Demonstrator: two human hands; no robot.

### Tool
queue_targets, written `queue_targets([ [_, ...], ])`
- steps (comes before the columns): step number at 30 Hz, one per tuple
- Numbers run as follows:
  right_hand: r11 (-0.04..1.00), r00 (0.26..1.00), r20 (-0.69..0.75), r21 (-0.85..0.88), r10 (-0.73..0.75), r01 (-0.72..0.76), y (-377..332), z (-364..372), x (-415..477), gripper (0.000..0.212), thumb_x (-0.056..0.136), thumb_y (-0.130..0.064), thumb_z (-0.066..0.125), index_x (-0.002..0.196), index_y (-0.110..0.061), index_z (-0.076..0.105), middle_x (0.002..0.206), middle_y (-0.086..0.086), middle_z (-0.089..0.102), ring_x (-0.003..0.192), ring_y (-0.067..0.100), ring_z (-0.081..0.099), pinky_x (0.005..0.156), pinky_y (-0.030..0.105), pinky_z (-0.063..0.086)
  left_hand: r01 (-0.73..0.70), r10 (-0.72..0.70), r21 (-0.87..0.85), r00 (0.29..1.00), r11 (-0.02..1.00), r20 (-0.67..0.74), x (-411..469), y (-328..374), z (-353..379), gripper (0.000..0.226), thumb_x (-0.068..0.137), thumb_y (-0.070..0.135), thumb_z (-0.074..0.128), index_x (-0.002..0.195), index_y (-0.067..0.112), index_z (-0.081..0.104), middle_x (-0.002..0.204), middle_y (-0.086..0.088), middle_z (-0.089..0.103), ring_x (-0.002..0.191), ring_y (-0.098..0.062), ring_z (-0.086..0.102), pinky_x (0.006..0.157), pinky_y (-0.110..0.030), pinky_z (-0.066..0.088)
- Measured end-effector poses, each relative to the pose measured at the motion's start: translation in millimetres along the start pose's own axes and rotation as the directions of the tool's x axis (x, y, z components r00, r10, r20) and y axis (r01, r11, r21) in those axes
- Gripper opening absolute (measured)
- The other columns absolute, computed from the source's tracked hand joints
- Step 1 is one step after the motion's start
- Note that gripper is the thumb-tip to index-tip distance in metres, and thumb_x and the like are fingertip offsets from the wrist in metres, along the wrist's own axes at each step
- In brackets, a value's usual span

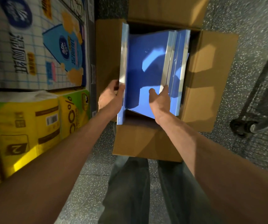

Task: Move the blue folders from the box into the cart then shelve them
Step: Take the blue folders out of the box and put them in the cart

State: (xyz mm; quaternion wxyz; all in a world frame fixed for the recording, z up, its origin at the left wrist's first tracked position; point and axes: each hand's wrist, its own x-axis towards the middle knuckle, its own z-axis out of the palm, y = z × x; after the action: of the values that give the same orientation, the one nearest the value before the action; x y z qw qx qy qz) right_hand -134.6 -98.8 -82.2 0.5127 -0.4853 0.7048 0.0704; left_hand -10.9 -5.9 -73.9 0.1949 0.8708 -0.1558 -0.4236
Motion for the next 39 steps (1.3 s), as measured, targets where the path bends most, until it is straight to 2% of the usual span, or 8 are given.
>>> queue_targets([
  [8, 1.0, 0.996, 0.089, -0.019, -0.012, 0.013, -9, 2, -16, 0.07, 0.103, -0.041, 0.041, 0.16, -0.022, 0.006, 0.163, 0.004, 0.024, 0.144, 0.029, 0.034, 0.118, 0.044, 0.031, 0.01, -0.01, -0.064, 1.0, 0.998, 0.008, 2, -4, -7, 0.042, 0.104, 0.049, 0.042, 0.138, 0.026, 0.052, 0.111, 0.014, 0.056, 0.099, -0.011, 0.055, 0.082, -0.026, 0.043],
  [10, 0.997, 0.998, 0.059, 0.076, 0.002, -0.007, -13, -1, -20, 0.064, 0.104, -0.039, 0.04, 0.159, -0.022, 0.013, 0.147, 0.004, 0.045, 0.122, 0.019, 0.054, 0.106, 0.037, 0.038, 0.008, -0.007, -0.062, 1.0, 0.998, 0.018, 3, -3, -7, 0.043, 0.104, 0.051, 0.041, 0.139, 0.028, 0.051, 0.117, 0.01, 0.06, 0.103, -0.015, 0.058, 0.085, -0.03, 0.048],
  [13, 0.954, 0.994, 0.108, 0.293, 0.029, -0.06, -21, -8, -28, 0.036, 0.107, -0.033, 0.036, 0.14, -0.024, 0.046, 0.111, -0.003, 0.053, 0.081, 0.004, 0.05, 0.087, 0.034, 0.038, 0.022, -0.02, -0.063, 0.999, 0.998, 0.032, 6, -5, -5, 0.044, 0.104, 0.053, 0.04, 0.14, 0.029, 0.05, 0.128, 0.005, 0.061, 0.106, -0.016, 0.058, 0.084, -0.029, 0.047],
  [15, 0.918, 0.974, 0.226, 0.381, 0.017, -0.105, -27, -4, -32, 0.036, 0.108, -0.036, 0.031, 0.119, -0.02, 0.061, 0.104, -0.002, 0.064, 0.092, 0.015, 0.058, 0.095, 0.041, 0.045, 0.019, -0.017, -0.075, 1.0, 0.997, 0.023, 7, -2, -6, 0.043, 0.104, 0.052, 0.042, 0.138, 0.028, 0.053, 0.124, 0.006, 0.063, 0.103, -0.013, 0.058, 0.081, -0.025, 0.043],
  [20, 0.869, 0.916, 0.393, 0.421, 0.085, -0.261, -40, 19, -42, 0.06, 0.108, -0.048, 0.021, 0.136, -0.009, 0.057, 0.128, 0.008, 0.066, 0.117, 0.031, 0.062, 0.107, 0.045, 0.043, 0.081, -0.075, -0.128, 0.996, 0.989, 0.049, 9, 5, -9, 0.044, 0.098, 0.062, 0.048, 0.126, 0.029, 0.053, 0.093, 0.017, 0.062, 0.081, -0.001, 0.062, 0.065, -0.021, 0.048],
  [27, 0.847, 0.896, 0.43, 0.43, 0.112, -0.313, -31, 14, -41, 0.063, 0.107, -0.051, 0.016, 0.145, -0.012, 0.047, 0.135, 0.012, 0.062, 0.122, 0.031, 0.06, 0.105, 0.043, 0.046, 0.042, -0.055, 0.138, 0.994, 0.99, 0.09, 30, 30, -7, 0.054, 0.1, 0.035, 0.057, 0.142, 0.006, 0.04, 0.129, -0.009, 0.056, 0.11, -0.025, 0.058, 0.079, -0.031, 0.043],
  [30, 0.869, 0.891, 0.441, 0.394, 0.105, -0.298, -24, 3, -53, 0.062, 0.107, -0.05, 0.016, 0.149, -0.012, 0.041, 0.137, 0.016, 0.06, 0.125, 0.033, 0.057, 0.102, 0.044, 0.046, 0.048, -0.058, 0.169, 0.997, 0.984, 0.054, 25, 34, -3, 0.041, 0.1, 0.033, 0.054, 0.128, 0.004, 0.047, 0.117, -0.013, 0.056, 0.091, -0.024, 0.054, 0.069, -0.033, 0.042],
  [39, 0.923, 0.929, 0.346, 0.301, 0.13, -0.241, -36, -62, -125, 0.057, 0.108, -0.047, 0.022, 0.144, -0.01, 0.046, 0.131, 0.015, 0.063, 0.118, 0.03, 0.059, 0.101, 0.044, 0.046, 0.062, -0.067, 0.136, 0.997, 0.989, 0.028, -66, 77, -64, 0.036, 0.092, 0.04, 0.057, 0.11, 0.01, 0.046, 0.11, -0.011, 0.057, 0.098, -0.031, 0.06, 0.076, -0.035, 0.047],
])
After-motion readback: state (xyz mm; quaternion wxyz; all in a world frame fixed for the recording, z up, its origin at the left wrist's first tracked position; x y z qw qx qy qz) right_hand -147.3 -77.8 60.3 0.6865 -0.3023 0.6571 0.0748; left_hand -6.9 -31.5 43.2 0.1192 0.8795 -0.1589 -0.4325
